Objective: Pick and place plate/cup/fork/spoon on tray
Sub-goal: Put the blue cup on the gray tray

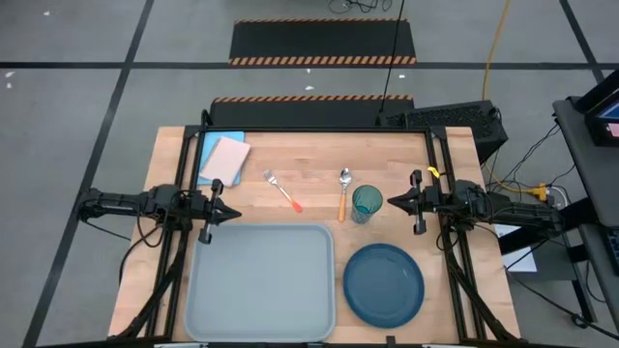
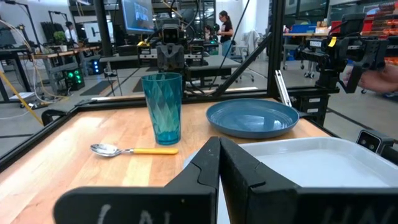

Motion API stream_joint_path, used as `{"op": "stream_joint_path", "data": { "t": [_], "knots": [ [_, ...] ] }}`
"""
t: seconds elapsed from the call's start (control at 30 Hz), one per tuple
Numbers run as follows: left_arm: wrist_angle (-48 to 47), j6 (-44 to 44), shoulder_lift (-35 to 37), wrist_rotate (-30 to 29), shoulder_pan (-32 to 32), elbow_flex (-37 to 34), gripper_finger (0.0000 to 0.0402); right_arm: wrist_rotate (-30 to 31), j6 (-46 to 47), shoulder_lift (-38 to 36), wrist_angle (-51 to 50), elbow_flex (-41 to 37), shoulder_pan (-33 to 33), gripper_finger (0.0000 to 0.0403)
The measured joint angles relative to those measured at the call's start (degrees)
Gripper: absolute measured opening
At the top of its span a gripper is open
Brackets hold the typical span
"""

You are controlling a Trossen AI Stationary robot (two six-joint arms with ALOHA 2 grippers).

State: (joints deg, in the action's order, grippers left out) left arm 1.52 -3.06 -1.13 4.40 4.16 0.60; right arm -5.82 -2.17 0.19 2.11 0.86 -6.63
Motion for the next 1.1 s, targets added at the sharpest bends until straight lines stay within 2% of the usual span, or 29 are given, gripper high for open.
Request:
{"op": "stream_joint_path", "data": {
  "t": [0.23,0.5,0.63,0.9,1.1],
  "knots": [
    [2.16,2.2,0.0,-0.02,-0.02,0.0,0.001,0.0,0.0,0.0,0.0,0.0,-0.02,0.0],
    [20.8,0.87,0.02,0.0,-0.02,0.02,0.001,0.0,0.0,0.0,0.19,0.0,0.0,0.0],
    [26.89,0.24,0.02,0.04,-0.02,0.4,0.001,0.0,0.0,0.0,0.36,0.0,0.0,0.0],
    [21.52,1.15,-0.33,0.03,-0.02,8.96,0.001,-0.15,0.02,-0.01,3.18,-0.01,-0.01,0.0],
    [14.95,2.12,-5.13,-0.16,-0.01,18.46,0.001,-0.22,3.42,-0.02,4.18,-0.02,-0.02,0.0]
  ]
}}
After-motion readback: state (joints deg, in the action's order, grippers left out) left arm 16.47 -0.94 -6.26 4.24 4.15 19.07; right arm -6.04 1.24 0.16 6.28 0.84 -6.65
